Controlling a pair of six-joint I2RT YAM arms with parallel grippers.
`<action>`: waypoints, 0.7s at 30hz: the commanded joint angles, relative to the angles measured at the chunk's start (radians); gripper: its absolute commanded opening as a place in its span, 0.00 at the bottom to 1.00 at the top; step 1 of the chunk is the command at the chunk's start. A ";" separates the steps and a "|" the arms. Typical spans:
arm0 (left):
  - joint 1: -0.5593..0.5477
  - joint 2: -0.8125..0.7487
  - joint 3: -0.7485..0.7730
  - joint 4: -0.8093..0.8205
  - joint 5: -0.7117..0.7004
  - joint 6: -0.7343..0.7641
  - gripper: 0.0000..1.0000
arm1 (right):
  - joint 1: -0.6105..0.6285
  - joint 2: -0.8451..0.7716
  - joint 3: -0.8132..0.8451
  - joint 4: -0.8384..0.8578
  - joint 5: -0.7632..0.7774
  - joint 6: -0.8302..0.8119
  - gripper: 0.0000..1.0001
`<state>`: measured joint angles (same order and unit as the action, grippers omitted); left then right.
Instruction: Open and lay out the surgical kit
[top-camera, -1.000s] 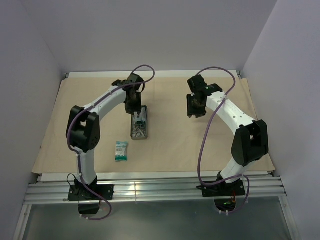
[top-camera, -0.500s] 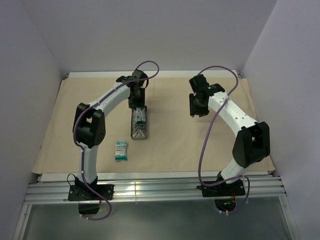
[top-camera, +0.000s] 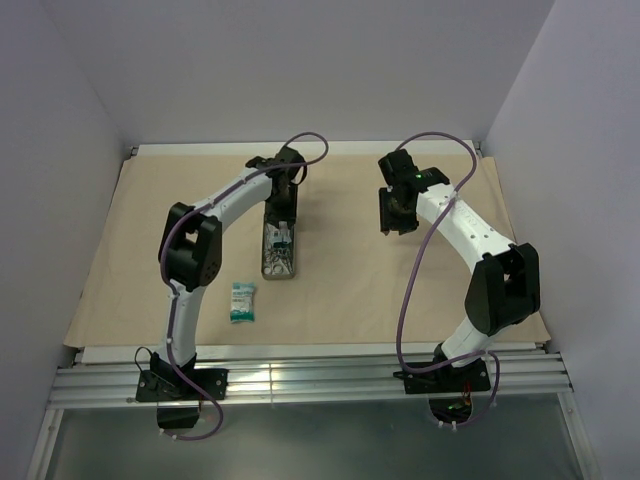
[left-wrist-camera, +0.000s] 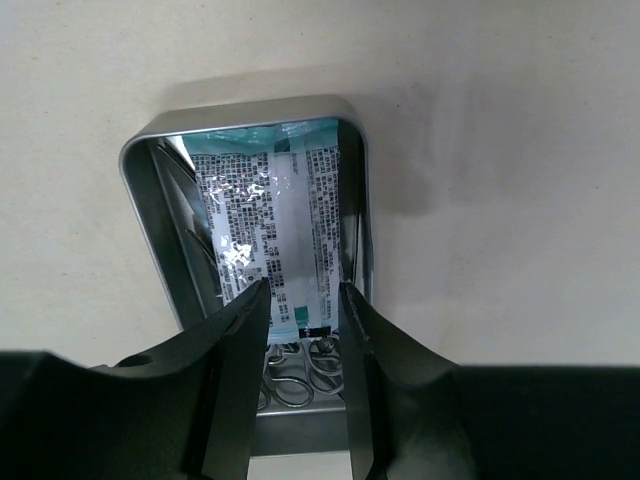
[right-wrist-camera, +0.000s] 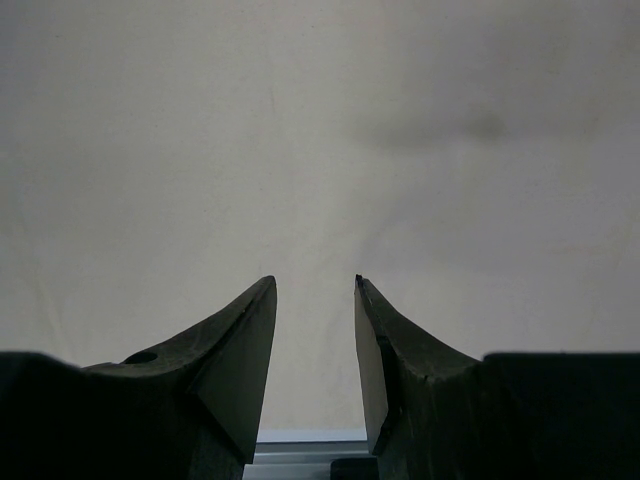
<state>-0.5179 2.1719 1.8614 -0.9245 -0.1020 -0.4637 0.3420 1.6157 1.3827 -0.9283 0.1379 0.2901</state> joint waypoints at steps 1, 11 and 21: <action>-0.007 0.023 0.030 -0.016 -0.005 0.013 0.40 | -0.008 -0.051 0.015 -0.010 0.031 -0.008 0.45; -0.018 0.069 0.028 -0.036 -0.031 0.014 0.30 | -0.006 -0.062 0.039 -0.024 0.037 -0.012 0.45; -0.018 0.023 0.022 -0.046 -0.019 0.016 0.00 | -0.006 -0.068 0.070 -0.033 0.017 -0.005 0.45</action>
<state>-0.5320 2.2162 1.8698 -0.9401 -0.1211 -0.4564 0.3420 1.5940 1.4048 -0.9516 0.1493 0.2897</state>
